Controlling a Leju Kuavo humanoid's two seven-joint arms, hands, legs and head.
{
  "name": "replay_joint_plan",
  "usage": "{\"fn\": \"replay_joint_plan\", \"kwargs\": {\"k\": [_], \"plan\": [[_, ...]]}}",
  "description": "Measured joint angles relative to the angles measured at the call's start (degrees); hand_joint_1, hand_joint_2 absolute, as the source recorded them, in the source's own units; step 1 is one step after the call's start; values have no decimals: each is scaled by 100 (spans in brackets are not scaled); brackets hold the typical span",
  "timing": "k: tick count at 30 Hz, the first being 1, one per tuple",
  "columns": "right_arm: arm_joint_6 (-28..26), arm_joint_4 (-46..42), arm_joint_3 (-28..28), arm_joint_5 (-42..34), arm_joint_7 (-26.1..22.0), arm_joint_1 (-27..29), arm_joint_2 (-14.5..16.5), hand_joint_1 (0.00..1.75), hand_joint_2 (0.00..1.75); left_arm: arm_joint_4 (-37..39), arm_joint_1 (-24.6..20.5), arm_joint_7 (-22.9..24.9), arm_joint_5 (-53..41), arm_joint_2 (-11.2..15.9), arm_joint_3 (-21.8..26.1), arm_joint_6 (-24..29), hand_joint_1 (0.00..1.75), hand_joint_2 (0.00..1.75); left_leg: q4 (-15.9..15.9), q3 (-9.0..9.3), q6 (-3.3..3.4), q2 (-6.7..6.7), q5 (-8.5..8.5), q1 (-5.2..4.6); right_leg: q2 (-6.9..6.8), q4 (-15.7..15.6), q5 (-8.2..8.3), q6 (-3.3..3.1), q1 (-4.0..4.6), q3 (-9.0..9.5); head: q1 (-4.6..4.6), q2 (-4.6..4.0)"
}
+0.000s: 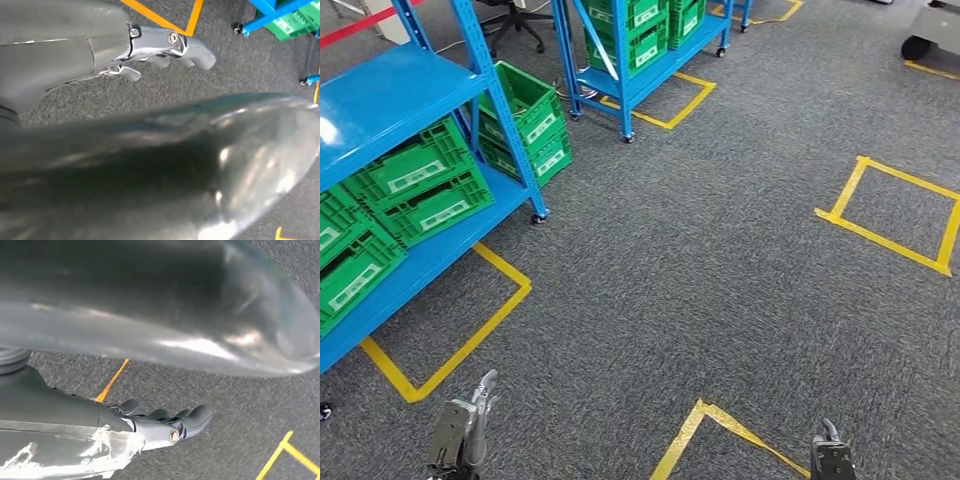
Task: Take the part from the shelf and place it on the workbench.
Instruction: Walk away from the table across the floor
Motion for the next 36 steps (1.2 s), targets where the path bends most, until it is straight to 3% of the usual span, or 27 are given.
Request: {"fn": "replay_joint_plan", "kwargs": {"k": [1,3,5,7,9,10,12,14,16,17,18,20,22,24,25,26,27,29,31,33,34,36], "plan": [[-13,0,2,-4,-1,-2,0,0,0,2,-10,-5,-1,0,-2,4,0,0,-62,14,33,9,-10,-17,-61,-4,-7,23,16,8,4,-1],[-31,-2,17,-10,-1,-13,-1,0,0,8,1,-18,-1,0,-5,14,0,0,-83,-3,103,-135,15,0,-125,-6,-34,77,16,29,14,-1],[-50,-3,36,-18,-4,-15,-2,0,0,12,-1,-33,-1,5,-4,25,0,0,-109,2,174,-272,40,41,113,266,-222,139,-5,-78,35,0],[-61,-2,45,-25,-8,0,-3,0,0,13,-23,-43,-2,7,-9,33,0,0,-112,-3,218,-416,50,68,432,988,-578,177,-32,-413,63,1],[-63,3,47,-27,-7,12,-5,0,0,21,-23,-44,-3,3,-24,33,0,0,-111,-6,226,-576,53,73,525,1620,-776,194,-43,-743,71,0],[-65,4,48,-27,-7,13,-7,0,0,28,-17,-44,-3,2,-31,34,0,0,-109,-2,222,-661,55,77,538,1653,-714,197,-46,-783,73,0],[-67,5,48,-28,-7,10,-14,0,0,44,-10,-44,-3,2,-39,34,0,0,-101,12,198,-838,58,95,630,1080,-316,206,-71,-545,73,-1],[-69,9,50,-29,-7,9,-21,0,0,51,-17,-44,-3,3,-43,34,0,0,-63,-4,137,-1002,53,100,932,351,-32,220,-129,-204,69,0],[-69,13,55,-28,-6,8,-22,0,0,53,-18,-45,-3,4,-44,34,0,0,-35,-60,60,-1142,72,104,1091,100,-14,180,-151,-72,64,1],[-69,13,56,-27,-5,6,-22,0,0,55,-10,-46,-3,8,-44,34,0,0,-35,-86,27,-1212,90,116,1035,96,-14,134,-144,-60,61,0],[-69,13,58,-27,-6,3,-22,0,0,57,4,-46,-2,14,-44,36,0,0,-35,-103,-4,-1214,99,122,960,99,-6,95,-140,-58,63,0],[-69,11,61,-27,-8,-1,-22,0,0,60,14,-48,-4,21,-50,38,0,0,158,-205,-53,-969,-26,104,812,91,3,17,-137,-48,28,0],[-70,11,60,-27,-8,11,-22,0,0,60,-10,-50,-9,18,-60,39,0,0,807,-520,-87,-625,-370,83,645,86,-6,-36,-115,-44,-12,1],[-71,11,54,-27,-7,20,-23,0,0,63,-17,-50,-10,17,-63,39,0,0,1518,-867,-94,-524,-634,86,464,87,-23,-63,-89,-40,-18,1],[-71,11,52,-27,-7,18,-24,0,0,66,-11,-50,-10,19,-63,39,0,0,1636,-923,-85,-514,-620,84,381,87,-32,-71,-79,-34,-19,1],[-71,11,52,-27,-7,14,-24,0,0,69,-4,-50,-10,19,-63,39,0,0,1528,-867,-65,-506,-501,80,304,87,-43,-75,-69,-22,-19,1],[-70,11,54,-27,-7,10,-24,0,0,72,-1,-50,-10,20,-63,39,0,0,1220,-704,-34,-468,-310,69,231,86,-57,-74,-60,-4,-19,0],[-71,11,56,-28,-8,6,-24,0,0,73,-11,-50,-11,19,-65,39,0,0,450,-298,53,-214,-11,8,103,90,-97,-46,-33,33,-21,0],[-76,11,57,-32,-9,5,-24,0,0,73,-27,-55,-15,19,-68,42,0,0,56,-99,122,-34,34,-47,-5,78,-140,5,-1,39,-11,1],[-89,9,66,-37,-13,-8,-25,0,0,74,-15,-61,-19,20,-69,46,0,0,0,-73,167,-117,3,-42,-91,43,-178,60,15,73,4,1],[-97,8,72,-41,-16,-17,-26,0,0,75,-1,-63,-19,23,-68,48,0,0,-25,-50,192,-164,2,-25,-45,59,-208,91,12,98,13,1],[-115,6,81,-51,-23,-17,-30,0,0,76,-6,-67,-18,25,-67,52,0,0,-68,3,241,-238,9,21,221,394,-411,150,-2,-26,38,1]]}}
